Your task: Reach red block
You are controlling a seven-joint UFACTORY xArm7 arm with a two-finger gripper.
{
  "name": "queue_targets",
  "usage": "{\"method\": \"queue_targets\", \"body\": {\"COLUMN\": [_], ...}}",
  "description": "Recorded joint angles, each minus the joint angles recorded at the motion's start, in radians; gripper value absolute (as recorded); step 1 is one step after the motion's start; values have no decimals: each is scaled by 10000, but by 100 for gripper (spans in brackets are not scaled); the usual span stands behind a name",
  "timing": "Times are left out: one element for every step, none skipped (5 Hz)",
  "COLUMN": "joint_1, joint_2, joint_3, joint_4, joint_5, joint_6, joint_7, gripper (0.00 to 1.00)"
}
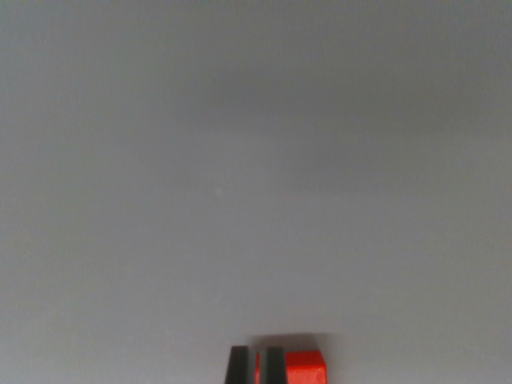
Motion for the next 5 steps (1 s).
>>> {"method": "queue_targets", "body": {"joint_1": [-24, -24, -48, -48, -70], "joint_2": [28, 28, 56, 56, 81], "joint_3": [-21, -21, -42, -42, -61], "joint_4": [-423, -423, -841, -841, -1218], "joint_5": [-22, -22, -43, -43, -62], "joint_6": [-459, -459, -912, -912, -1322], "joint_7": [4, 4, 9, 9, 13], "gripper": [0, 0, 0, 0, 0]}}
